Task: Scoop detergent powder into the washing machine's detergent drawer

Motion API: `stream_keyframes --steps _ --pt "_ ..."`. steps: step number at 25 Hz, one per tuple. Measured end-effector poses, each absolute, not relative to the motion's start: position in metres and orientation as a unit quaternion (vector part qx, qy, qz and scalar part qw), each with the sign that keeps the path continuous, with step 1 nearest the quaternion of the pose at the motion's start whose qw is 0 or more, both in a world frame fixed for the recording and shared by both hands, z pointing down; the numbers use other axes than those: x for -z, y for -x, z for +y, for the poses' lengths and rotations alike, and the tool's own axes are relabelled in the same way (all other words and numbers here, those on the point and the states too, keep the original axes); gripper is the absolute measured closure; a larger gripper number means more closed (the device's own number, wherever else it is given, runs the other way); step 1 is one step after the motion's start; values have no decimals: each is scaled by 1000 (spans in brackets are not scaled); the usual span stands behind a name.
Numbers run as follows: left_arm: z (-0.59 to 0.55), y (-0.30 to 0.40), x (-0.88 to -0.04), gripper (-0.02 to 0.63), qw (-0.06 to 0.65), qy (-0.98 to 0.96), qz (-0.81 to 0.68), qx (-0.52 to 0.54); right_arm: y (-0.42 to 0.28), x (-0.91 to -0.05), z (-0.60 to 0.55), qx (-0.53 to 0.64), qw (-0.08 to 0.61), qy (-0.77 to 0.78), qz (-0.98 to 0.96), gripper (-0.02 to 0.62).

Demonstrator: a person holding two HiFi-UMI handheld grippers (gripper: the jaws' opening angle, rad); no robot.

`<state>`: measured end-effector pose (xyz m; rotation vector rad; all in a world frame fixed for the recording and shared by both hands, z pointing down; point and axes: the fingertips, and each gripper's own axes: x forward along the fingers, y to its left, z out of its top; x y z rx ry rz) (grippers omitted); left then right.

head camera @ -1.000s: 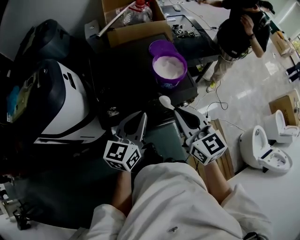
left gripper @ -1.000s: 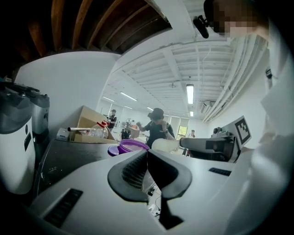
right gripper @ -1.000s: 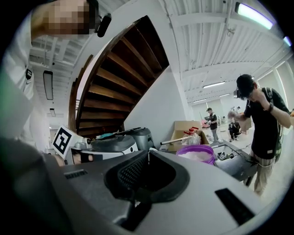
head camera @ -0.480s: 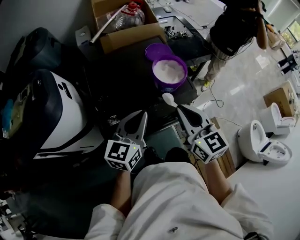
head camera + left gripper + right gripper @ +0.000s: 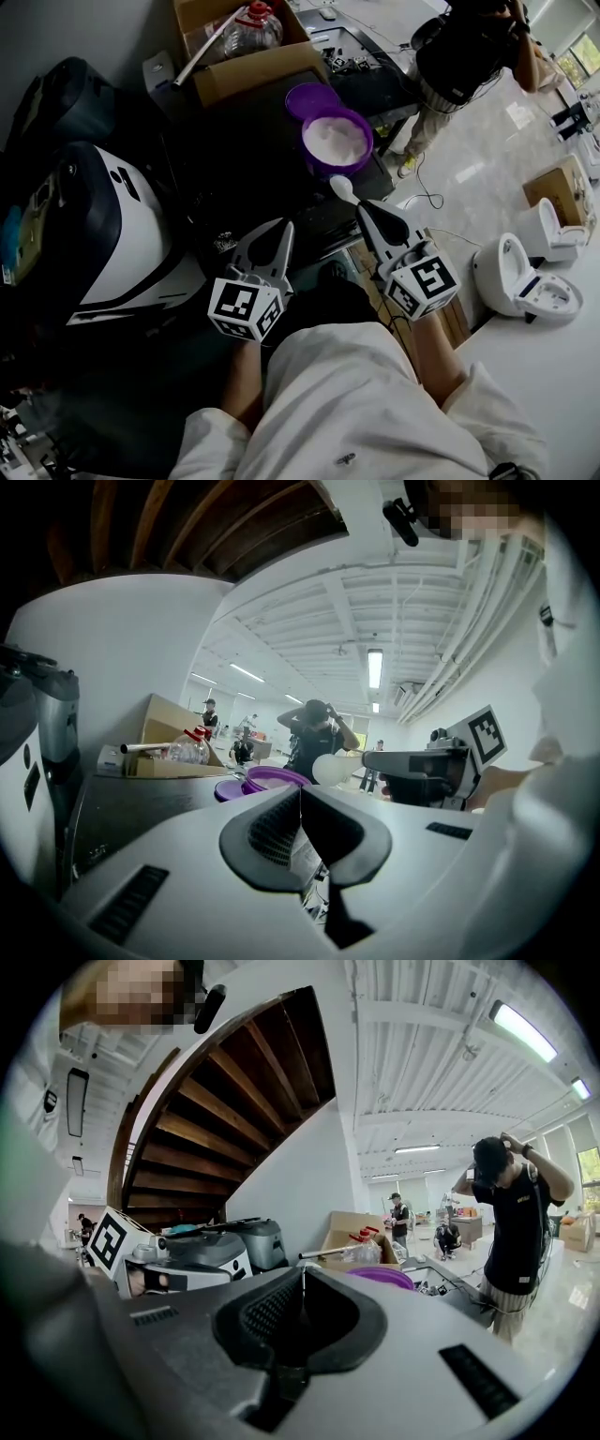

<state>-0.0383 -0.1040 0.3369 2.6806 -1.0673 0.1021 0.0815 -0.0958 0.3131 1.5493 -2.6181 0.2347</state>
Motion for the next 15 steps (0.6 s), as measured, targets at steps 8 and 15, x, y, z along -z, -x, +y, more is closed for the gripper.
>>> stream_keyframes --steps 8,15 --pt "-117 33 -338 588 129 -920 -369 -41 -93 -310 -121 -70 48 -509 -856 578" --pt "-135 23 -338 586 131 -915 -379 -43 -106 -313 -148 -67 55 -502 -860 578"
